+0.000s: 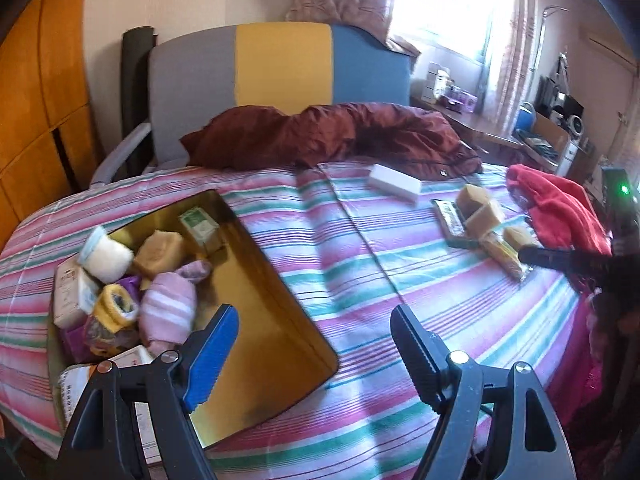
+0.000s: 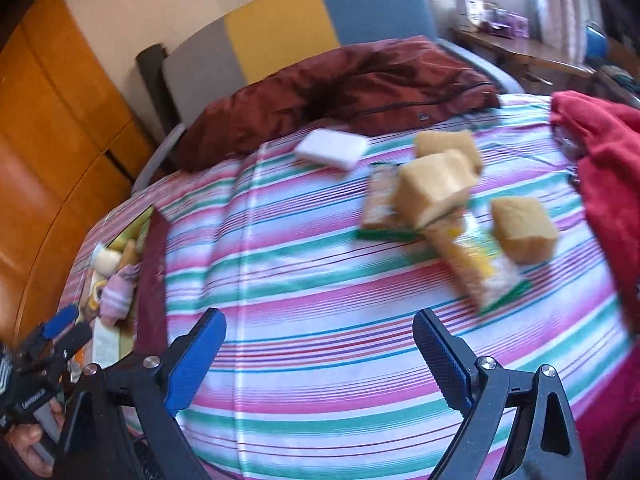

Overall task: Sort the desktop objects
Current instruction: 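Move both tools back toward the pile of items, then grasp another yellow sponge with the right tool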

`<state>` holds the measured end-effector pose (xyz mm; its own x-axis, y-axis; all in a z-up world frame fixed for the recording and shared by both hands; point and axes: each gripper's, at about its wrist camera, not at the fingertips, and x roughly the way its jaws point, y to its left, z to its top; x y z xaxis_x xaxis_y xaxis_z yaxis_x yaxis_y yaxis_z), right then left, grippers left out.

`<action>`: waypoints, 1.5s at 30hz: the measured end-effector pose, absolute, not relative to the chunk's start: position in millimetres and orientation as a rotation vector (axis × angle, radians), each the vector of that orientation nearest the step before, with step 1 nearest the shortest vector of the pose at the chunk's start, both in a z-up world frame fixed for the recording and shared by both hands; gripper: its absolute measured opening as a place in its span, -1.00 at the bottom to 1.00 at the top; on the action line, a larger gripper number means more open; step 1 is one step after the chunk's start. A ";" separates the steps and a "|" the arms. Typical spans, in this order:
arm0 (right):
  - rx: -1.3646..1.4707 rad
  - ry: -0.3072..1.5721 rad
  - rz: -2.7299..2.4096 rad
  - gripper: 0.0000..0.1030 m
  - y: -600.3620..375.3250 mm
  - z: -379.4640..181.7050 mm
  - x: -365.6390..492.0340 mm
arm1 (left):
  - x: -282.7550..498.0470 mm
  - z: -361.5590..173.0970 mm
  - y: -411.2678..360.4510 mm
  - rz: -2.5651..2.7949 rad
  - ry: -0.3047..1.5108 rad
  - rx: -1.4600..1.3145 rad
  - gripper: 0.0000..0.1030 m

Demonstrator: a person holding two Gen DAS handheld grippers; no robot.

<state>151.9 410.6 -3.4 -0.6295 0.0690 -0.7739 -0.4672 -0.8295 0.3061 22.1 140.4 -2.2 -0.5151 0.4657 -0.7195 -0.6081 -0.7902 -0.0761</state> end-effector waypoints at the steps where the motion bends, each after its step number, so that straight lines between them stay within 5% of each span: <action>1: -1.145 0.719 2.475 0.85 419.3 -2.9 154.6 | 22.8 -2.3 143.7 2.277 0.249 -1.008 0.54; 30: -1.256 0.492 2.572 0.97 538.8 -52.1 66.6 | -22.2 -25.1 243.9 2.125 0.328 -1.172 0.54; 32: -1.268 0.498 2.571 0.89 539.3 -55.4 63.8 | -28.7 -23.2 255.0 2.111 0.321 -1.173 0.53; 34: -1.273 0.490 2.574 0.49 538.2 -53.5 63.9 | -35.4 -21.2 266.5 2.091 0.310 -1.168 0.53; 40: -1.299 0.388 2.575 0.41 522.8 -38.9 62.6 | -63.0 -22.6 304.6 2.039 0.247 -1.224 0.53; 45: -1.258 0.414 2.594 0.41 518.4 -19.9 71.1 | -97.1 -38.4 337.1 1.884 0.024 -1.429 0.53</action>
